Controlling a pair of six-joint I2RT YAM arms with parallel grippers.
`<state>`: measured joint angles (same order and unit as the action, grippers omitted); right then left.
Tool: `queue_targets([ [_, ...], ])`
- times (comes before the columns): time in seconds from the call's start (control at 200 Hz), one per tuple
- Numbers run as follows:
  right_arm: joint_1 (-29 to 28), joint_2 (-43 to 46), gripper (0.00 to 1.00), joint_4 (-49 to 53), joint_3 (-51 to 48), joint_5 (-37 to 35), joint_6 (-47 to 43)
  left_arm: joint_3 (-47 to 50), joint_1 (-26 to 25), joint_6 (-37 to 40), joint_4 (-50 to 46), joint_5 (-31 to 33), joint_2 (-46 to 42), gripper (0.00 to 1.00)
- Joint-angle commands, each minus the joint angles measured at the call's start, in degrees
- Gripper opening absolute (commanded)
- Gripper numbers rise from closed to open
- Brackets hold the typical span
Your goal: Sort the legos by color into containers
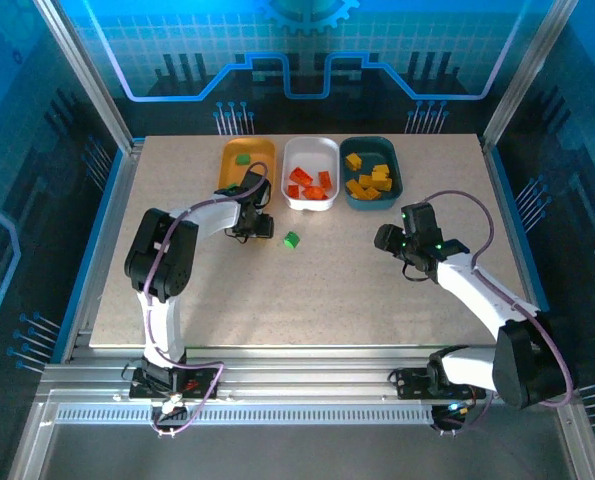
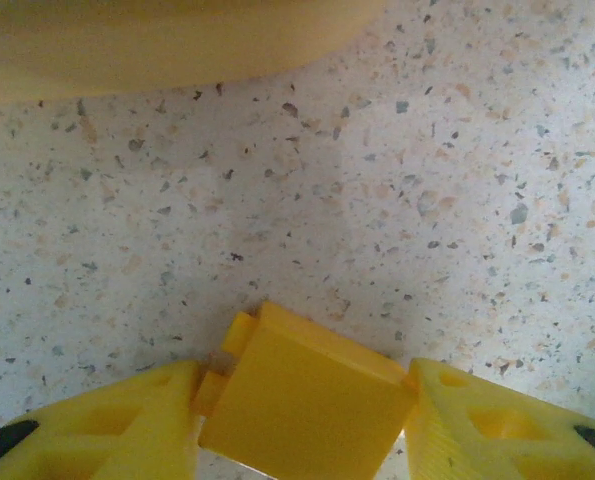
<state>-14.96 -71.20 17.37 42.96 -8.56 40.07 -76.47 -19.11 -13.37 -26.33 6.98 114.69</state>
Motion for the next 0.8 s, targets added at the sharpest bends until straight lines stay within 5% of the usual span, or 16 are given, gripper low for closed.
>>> queue_targets([
  [0.0,-0.8,0.8,0.67,0.3,1.2,-0.9,-0.7,0.1,0.4,0.1,-0.2,-2.1,0.1,0.49],
  [0.425,-1.3,-0.4,0.67,0.1,1.6,-0.6,-0.7,6.8,-0.8,-4.5,2.6,-6.2,-7.6,0.48],
  [0.795,-1.6,-0.5,0.67,0.5,1.3,-2.5,0.0,0.0,-5.4,-5.5,-1.3,-7.5,-10.6,0.49],
])
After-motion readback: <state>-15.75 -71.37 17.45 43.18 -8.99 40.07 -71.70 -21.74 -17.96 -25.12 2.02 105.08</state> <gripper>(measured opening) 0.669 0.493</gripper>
